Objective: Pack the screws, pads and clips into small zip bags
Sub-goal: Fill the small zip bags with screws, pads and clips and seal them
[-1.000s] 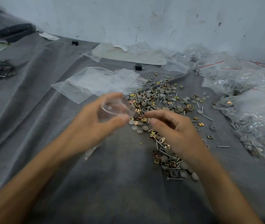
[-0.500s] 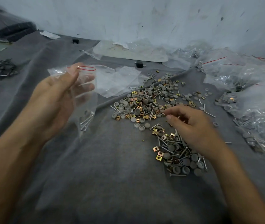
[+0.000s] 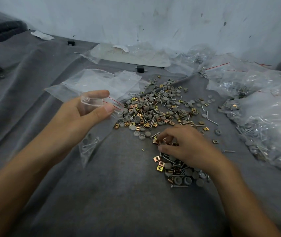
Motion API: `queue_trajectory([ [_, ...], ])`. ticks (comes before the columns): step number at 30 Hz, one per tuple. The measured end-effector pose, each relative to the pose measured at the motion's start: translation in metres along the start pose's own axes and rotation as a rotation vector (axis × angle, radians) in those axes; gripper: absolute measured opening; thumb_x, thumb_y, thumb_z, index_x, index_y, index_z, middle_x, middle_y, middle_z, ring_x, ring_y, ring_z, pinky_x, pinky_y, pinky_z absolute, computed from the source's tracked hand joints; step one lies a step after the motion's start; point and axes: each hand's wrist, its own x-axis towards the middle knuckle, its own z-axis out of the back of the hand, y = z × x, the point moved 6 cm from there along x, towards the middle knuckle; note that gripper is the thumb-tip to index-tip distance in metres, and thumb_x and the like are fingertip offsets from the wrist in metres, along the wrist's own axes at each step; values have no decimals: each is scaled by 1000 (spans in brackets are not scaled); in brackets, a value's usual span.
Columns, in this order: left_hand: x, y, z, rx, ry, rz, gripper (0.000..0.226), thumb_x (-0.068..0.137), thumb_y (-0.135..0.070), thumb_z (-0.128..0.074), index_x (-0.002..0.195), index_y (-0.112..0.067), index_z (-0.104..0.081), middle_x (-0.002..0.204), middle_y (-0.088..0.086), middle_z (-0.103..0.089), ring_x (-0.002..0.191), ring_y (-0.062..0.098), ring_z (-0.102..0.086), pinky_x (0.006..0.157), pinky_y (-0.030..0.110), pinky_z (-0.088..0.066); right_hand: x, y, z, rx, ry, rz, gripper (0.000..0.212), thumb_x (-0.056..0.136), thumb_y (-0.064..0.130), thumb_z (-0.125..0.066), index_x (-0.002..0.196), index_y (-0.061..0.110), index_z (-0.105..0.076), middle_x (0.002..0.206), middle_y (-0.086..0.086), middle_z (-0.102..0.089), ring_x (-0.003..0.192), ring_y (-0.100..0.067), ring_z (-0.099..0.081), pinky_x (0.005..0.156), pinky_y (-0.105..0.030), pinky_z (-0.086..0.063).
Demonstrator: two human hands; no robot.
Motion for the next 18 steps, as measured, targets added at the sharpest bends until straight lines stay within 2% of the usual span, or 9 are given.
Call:
queue_trajectory([
  [3,-1,1,-3,28,10,16,57,77,-46,-71,130,-28,-61,104,-3,-78,103,9,-72,96,33,-49,-1,-3,-3,100,27,-38,12,91,36,-73,103,35,-68,83,15,-66,79,1,-61,75,-35,-54],
  [6,-1,1,-2,38,2,33,59,76,-48,-76,130,-28,-61,105,-3,-78,105,10,-72,101,37,-46,-3,-12,3,171,18,-82,10,91,37,-73,99,35,-67,82,15,-68,77,-3,-64,75,-36,-55],
  [8,-1,1,-1,46,4,45,62,75,-50,-78,131,-29,-61,106,-3,-78,106,10,-71,104,38,-45,-6,-20,12,155,-47,-118,9,92,38,-72,97,34,-67,80,11,-68,76,-5,-64,71,-35,-53],
  [11,-3,0,-2,74,1,50,63,75,-52,-78,131,-30,-61,107,-4,-77,107,10,-71,106,41,-45,-10,-31,23,116,-142,-161,7,94,37,-69,100,38,-65,80,12,-66,75,-1,-61,62,-25,-44],
  [15,-4,-2,-2,117,12,57,52,84,-50,-73,132,-36,-60,109,-9,-76,108,9,-70,106,58,-45,-11,-32,30,250,-236,-137,17,94,36,-70,108,41,-63,75,18,-65,66,3,-58,56,-20,-40],
  [17,-5,-1,-6,115,34,57,52,84,-49,-76,131,-36,-60,110,-7,-76,109,14,-70,104,52,-49,-10,-29,34,339,-305,-129,18,92,33,-73,108,36,-66,75,11,-68,61,0,-59,57,-18,-42],
  [18,-6,-1,-10,99,55,51,53,82,-45,-77,132,-33,-60,110,-7,-76,108,13,-70,101,42,-53,-10,-27,35,400,-329,-130,18,91,30,-74,107,34,-68,77,7,-69,62,-3,-62,58,-21,-46],
])
